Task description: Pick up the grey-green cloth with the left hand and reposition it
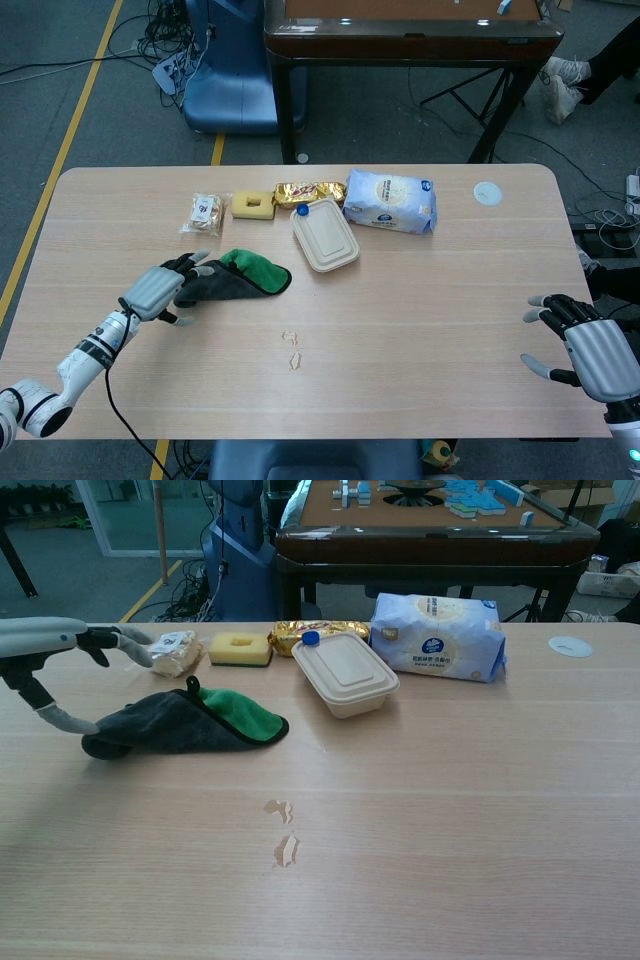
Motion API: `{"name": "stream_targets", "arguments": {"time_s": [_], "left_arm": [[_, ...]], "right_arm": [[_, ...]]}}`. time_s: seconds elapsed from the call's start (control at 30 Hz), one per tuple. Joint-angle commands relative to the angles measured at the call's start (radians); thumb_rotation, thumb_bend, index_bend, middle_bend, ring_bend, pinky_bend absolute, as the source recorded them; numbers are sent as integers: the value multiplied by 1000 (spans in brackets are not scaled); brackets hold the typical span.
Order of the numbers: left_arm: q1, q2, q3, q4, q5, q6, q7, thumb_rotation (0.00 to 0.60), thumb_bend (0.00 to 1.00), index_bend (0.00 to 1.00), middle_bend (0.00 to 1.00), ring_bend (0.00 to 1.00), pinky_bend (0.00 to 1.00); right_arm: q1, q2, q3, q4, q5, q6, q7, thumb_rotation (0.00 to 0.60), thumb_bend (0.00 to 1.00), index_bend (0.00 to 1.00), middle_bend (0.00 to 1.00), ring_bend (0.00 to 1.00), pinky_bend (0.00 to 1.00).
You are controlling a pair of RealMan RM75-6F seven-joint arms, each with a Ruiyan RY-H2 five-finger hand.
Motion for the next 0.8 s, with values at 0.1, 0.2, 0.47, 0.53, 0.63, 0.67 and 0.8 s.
{"name": "stream_targets", "arguments": {"time_s": [0.1,0.2,0.47,0.53,0.63,0.67,0.8], "left_arm": [[-63,-41,5,44,-11,-65,28,600,142,160,0,0,76],[-93,-67,5,68,-27,-98,46,600,141,145,0,0,64],[-160,-134,5,152,-75,-183,92,600,142,130,0,0,22],[-173,-150,2,170,-90,-203,93,600,142,127,0,0,17],[-200,-178,3,205,-108,-238,101,600,142,125,0,0,16],[-206,-186,4,216,-111,-247,106,600,142,124,0,0,16],[-233,-219,9,267,-134,-290,148,600,142,124,0,0,11]], "right_arm": [[4,2,2,-2,7,-9,-3,600,228,397,295,234,319],[6,2,2,-3,10,-15,-4,600,228,397,295,234,319],[4,6,2,-9,20,-21,-10,600,228,397,295,234,319],[4,7,2,-10,21,-24,-11,600,228,397,295,234,319],[5,8,2,-12,22,-26,-12,600,229,397,295,234,319],[5,8,2,-12,22,-27,-11,600,228,397,295,234,319],[3,8,2,-9,27,-29,-8,600,228,397,295,234,319]]}}
